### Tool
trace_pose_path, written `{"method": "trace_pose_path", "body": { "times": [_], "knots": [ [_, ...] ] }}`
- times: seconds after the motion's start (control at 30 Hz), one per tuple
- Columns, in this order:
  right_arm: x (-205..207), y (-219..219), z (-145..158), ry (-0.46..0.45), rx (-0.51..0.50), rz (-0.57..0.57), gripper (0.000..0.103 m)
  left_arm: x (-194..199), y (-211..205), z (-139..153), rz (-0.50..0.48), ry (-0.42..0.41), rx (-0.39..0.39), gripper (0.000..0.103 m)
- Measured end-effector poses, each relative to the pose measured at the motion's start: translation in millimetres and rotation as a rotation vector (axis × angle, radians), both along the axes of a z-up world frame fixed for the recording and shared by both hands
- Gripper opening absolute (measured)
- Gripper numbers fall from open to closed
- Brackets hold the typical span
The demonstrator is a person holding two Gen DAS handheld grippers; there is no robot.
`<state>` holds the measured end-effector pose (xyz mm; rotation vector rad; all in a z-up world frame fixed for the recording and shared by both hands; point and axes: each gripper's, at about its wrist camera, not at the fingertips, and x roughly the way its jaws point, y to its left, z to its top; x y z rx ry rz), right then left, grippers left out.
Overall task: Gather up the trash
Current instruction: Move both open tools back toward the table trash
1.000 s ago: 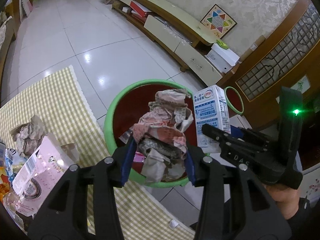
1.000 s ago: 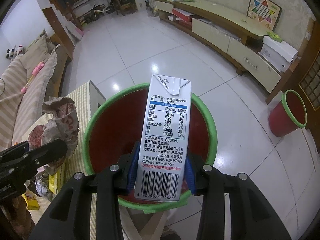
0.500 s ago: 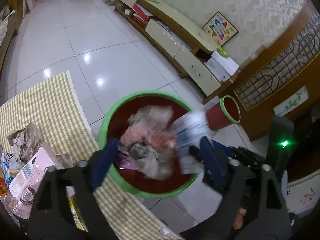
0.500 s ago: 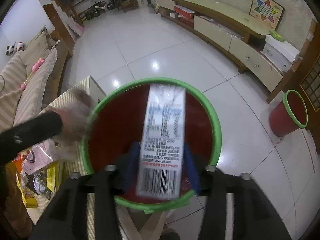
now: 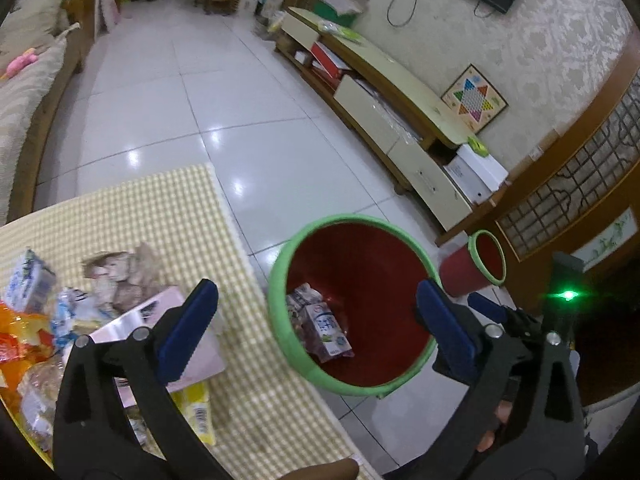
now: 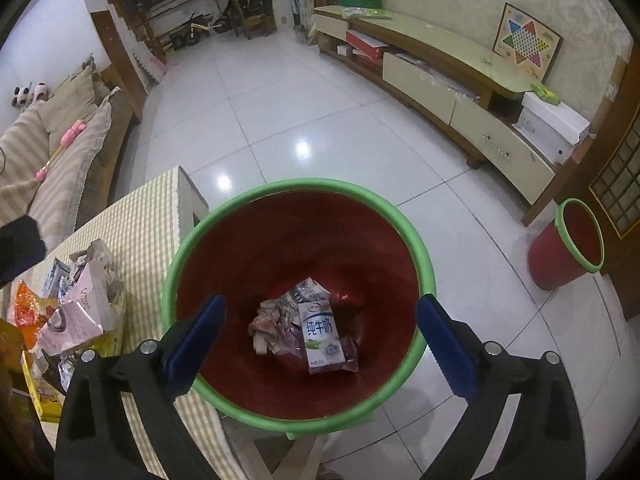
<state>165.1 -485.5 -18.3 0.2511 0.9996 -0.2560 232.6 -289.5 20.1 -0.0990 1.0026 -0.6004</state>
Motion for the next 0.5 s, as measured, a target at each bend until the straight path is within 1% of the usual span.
{"method": "trace_pose_path", "body": {
  "times": [0.17, 0.3, 0.37, 0.43, 0.5],
  "knots": [
    [1.9, 7.4, 3.9, -0.012, -0.007, 0.005, 0.095, -14.2, 20.5, 14.8, 0.028, -0.061, 0.002, 0.098],
    [3.0, 13.4, 5.9, -0.017, 0.005, 0.024, 0.095, -32.4, 38.8, 21.1, 0.025, -0.084, 0.007, 0.098],
    [2.7, 19.1, 6.7, -0.02, 0.021, 0.038, 0.095, -39.9, 47.4, 24.4, 0.028, -0.111, 0.021, 0.098],
    [1.9, 24.0, 8.2, -0.026, 0.044, 0.046, 0.095, -53.2, 58.8, 29.6, 0.038, -0.163, 0.048, 0.098],
    [0.2, 29.9, 9.0, -0.03, 0.071, 0.056, 0.095, -63.0, 72.5, 30.5, 0.05, -0.18, 0.053, 0.098]
  ]
}}
